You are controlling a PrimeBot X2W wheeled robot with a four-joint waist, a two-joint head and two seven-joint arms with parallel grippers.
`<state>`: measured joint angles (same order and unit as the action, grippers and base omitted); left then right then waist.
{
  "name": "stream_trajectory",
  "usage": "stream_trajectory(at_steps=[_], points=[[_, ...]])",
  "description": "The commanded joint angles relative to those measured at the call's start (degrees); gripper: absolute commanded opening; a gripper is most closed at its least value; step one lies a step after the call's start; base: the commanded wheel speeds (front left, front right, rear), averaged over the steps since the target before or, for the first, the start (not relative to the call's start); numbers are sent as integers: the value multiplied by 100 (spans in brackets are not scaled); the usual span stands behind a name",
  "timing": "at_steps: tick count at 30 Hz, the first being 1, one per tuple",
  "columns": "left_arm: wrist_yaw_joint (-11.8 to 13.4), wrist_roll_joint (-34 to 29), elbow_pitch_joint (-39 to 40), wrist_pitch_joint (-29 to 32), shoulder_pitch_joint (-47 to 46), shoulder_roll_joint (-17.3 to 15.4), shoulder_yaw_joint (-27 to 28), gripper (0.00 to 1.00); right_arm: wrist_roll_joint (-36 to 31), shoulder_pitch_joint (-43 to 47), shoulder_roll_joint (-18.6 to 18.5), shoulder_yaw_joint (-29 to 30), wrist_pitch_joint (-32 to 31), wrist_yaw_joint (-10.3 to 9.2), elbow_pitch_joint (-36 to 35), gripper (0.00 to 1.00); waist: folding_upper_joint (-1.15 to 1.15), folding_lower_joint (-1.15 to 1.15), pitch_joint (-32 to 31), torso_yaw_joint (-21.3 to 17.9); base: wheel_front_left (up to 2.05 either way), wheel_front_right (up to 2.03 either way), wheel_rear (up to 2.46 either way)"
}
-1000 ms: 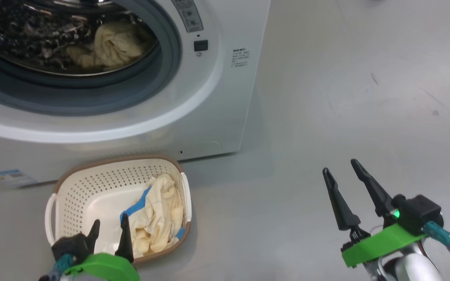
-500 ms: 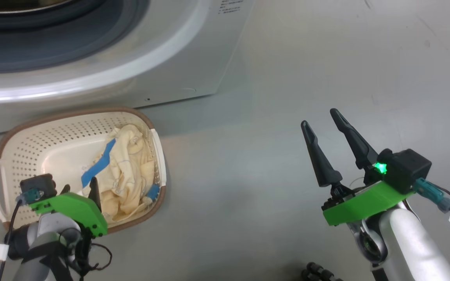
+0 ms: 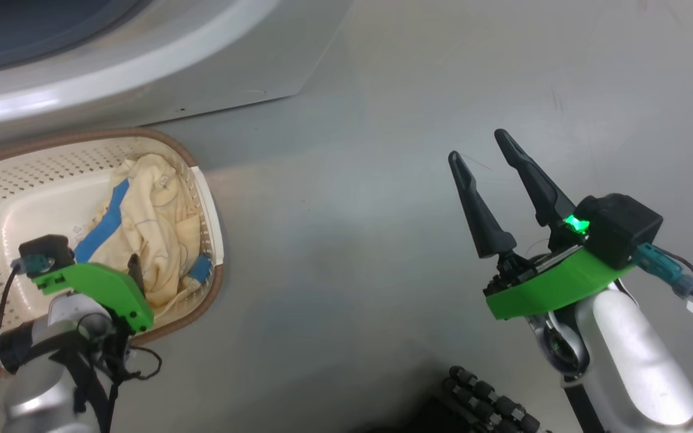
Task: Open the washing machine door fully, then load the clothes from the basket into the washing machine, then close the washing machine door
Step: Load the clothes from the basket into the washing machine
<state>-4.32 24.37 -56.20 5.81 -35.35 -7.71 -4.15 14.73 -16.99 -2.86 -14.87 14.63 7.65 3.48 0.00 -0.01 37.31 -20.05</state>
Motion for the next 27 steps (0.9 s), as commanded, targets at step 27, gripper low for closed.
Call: stream_trajectory(at_steps=[27], points=[[-65,-27,-1326,-350,-1170,-225,-215,100,111,-378,-2,-159,37,-16,-197,100,0,1,761,-214,0,0,0]])
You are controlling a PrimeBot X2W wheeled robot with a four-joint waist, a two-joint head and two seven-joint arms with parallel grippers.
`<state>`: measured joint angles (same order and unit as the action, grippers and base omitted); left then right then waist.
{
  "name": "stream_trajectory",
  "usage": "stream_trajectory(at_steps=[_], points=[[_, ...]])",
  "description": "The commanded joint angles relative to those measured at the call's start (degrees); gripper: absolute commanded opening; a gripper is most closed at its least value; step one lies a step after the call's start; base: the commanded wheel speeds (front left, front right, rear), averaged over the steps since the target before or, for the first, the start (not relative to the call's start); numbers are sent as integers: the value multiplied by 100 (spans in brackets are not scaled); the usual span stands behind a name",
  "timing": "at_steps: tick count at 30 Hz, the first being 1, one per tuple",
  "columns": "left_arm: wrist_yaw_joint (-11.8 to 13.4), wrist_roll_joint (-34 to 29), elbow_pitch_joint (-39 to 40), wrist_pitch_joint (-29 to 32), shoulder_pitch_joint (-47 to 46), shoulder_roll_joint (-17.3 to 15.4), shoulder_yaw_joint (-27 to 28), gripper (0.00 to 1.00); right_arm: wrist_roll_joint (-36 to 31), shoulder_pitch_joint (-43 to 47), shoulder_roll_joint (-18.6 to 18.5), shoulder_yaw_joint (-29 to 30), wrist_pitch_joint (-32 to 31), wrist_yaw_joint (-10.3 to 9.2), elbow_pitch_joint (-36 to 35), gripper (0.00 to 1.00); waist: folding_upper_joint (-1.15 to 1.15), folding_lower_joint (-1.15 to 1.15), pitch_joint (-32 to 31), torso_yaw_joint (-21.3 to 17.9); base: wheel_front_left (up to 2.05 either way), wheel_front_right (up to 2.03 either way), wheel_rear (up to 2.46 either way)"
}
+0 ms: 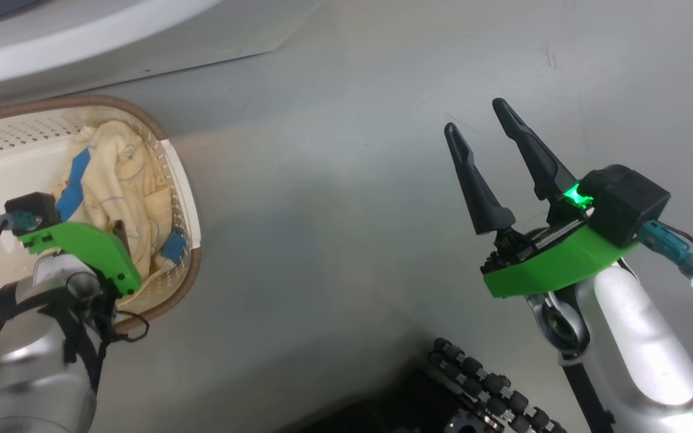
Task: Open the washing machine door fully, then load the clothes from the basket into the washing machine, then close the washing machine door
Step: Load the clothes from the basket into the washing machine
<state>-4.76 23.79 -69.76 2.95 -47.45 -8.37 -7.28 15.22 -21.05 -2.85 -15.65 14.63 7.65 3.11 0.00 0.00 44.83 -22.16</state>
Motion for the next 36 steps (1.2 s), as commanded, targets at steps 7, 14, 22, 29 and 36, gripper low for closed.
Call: stream_trajectory(at_steps=[7,14,22,29,36], points=[[-99,77,-89,-87,-94,-137,31,100,75,-23,-3,-74,37,-16,-186,100,0,0,131,-42,0,0,0],[-101,47,-168,-106,-208,-181,-59,100,80,-75,-3,-85,37,-16,-217,100,0,0,282,-73,0,0,0],[58,-120,-237,-254,-332,-308,-258,100,91,-128,-3,-123,37,-16,-239,100,0,0,435,-102,0,0,0],[92,-118,-294,-325,-396,-283,-339,100,77,-151,-3,-138,37,-16,-241,100,0,0,474,-90,0,0,0],[99,-103,-331,-364,-423,-253,-405,100,72,-147,-3,-145,37,-16,-235,100,0,0,457,-84,0,0,0]])
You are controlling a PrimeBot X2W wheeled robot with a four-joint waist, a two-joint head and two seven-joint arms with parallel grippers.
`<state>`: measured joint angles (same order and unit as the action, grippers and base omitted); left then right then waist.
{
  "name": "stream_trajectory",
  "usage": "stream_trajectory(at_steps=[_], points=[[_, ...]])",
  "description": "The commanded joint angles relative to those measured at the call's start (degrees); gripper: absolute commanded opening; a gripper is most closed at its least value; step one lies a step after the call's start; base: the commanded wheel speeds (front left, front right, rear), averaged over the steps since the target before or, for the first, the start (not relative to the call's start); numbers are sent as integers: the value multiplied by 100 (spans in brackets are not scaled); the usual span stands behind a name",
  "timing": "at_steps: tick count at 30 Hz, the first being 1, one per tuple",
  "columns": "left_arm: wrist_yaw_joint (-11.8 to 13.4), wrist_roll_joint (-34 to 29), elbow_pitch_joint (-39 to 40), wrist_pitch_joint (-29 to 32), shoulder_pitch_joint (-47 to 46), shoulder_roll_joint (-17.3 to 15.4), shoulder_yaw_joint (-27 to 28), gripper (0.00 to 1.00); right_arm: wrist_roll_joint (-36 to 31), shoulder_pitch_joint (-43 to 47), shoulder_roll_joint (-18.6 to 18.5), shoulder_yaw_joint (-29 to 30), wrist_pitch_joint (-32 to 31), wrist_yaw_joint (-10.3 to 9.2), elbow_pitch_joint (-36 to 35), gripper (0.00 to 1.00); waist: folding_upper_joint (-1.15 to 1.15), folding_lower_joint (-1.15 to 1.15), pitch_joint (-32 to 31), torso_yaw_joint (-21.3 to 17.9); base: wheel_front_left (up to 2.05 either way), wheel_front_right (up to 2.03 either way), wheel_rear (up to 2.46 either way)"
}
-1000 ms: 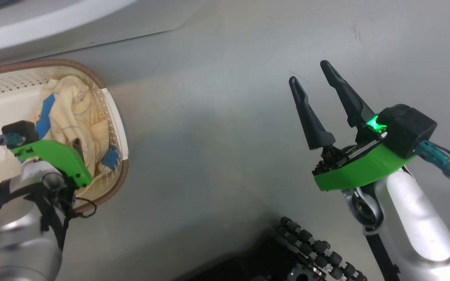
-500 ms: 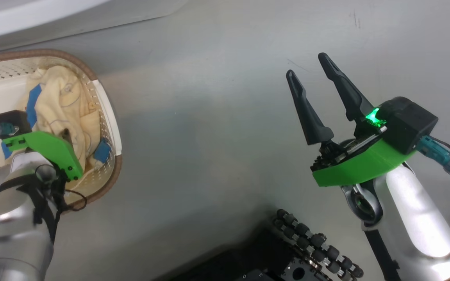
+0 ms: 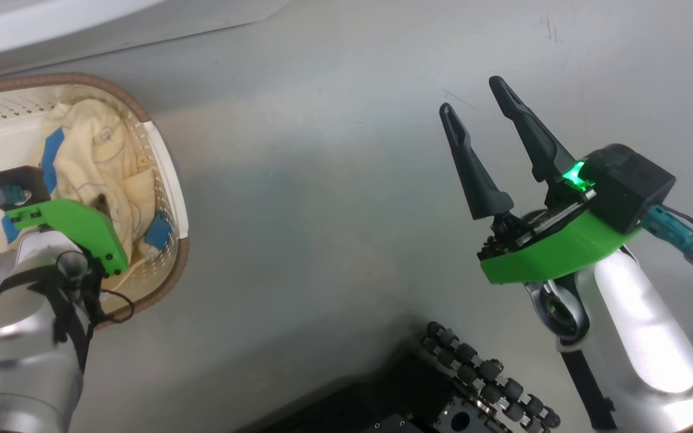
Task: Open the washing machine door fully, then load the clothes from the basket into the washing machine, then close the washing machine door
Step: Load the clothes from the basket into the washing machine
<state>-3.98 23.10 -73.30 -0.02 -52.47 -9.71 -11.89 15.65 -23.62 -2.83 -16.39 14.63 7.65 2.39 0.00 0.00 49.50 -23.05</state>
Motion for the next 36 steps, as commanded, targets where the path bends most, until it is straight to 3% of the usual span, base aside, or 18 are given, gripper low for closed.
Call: stream_trajectory(at_steps=[1,17,36], points=[[19,-45,21,-94,69,-112,35,100,34,115,-5,-69,37,-16,-161,100,0,0,-17,8,0,0,0],[178,-48,-29,31,-65,-188,-120,100,66,160,-5,-118,37,-16,-194,100,0,0,89,-76,0,0,0],[199,-17,-47,-73,-351,-311,-257,100,77,130,-5,-98,37,-16,-241,100,0,0,432,-139,0,0,0]])
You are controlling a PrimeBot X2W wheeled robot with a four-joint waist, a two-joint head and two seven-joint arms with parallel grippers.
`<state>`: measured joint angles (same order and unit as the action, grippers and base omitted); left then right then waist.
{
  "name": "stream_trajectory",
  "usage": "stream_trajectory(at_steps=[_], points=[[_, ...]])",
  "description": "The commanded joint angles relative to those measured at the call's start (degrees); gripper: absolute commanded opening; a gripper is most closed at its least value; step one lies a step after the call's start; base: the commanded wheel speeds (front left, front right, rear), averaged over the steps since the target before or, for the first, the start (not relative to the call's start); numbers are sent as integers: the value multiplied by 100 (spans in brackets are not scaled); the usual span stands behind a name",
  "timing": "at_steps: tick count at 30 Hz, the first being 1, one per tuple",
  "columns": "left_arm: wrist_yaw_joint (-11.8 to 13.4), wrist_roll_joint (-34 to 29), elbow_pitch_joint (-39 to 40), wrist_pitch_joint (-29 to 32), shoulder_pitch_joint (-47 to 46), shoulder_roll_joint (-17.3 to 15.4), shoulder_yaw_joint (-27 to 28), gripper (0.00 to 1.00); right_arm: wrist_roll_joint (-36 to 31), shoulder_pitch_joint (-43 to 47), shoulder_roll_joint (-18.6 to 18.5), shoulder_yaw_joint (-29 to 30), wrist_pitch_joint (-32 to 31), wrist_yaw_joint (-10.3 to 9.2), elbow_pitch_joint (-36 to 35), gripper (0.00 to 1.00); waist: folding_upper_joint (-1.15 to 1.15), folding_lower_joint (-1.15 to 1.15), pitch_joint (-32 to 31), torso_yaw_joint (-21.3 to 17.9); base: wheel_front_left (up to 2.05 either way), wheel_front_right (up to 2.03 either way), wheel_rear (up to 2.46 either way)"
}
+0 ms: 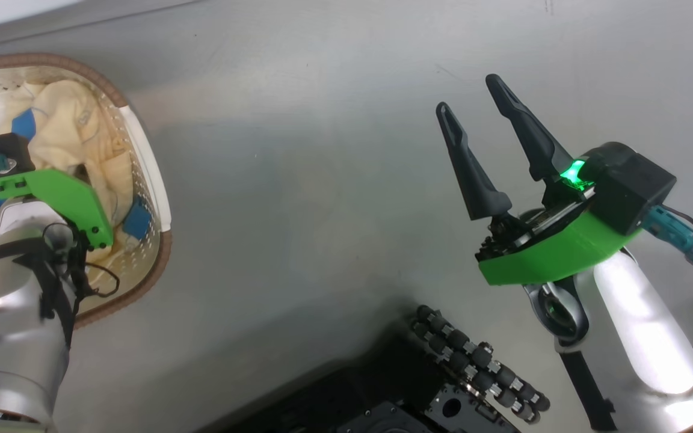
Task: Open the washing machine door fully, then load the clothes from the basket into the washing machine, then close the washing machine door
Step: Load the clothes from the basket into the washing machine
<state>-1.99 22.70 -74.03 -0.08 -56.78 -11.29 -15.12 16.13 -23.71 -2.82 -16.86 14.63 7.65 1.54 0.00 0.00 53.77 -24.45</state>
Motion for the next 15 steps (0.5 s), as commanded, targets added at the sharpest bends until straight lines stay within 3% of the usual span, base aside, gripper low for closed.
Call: stream_trajectory(at_steps=[1,2,3,7,9,15], points=[[-7,7,27,-89,68,-149,40,91,29,136,-6,-47,37,-16,-160,100,0,0,20,2,0,0,0],[-14,-1,26,-112,60,-143,21,62,29,131,-6,-45,37,-16,-164,100,0,0,33,4,0,0,0],[-23,-6,26,-138,54,-135,3,46,34,126,-6,-43,37,-16,-167,100,0,0,44,4,0,0,0],[-35,-37,23,-195,54,-125,-73,28,44,101,-6,-35,37,-16,-173,100,0,0,71,1,0,0,0],[-35,-38,22,-213,51,-125,-95,2,42,90,-6,-25,37,-16,-177,100,0,0,78,1,0,0,0],[-84,-54,19,-338,52,-117,-181,0,16,80,-6,39,37,-16,-167,100,0,0,48,62,0,0,0]])
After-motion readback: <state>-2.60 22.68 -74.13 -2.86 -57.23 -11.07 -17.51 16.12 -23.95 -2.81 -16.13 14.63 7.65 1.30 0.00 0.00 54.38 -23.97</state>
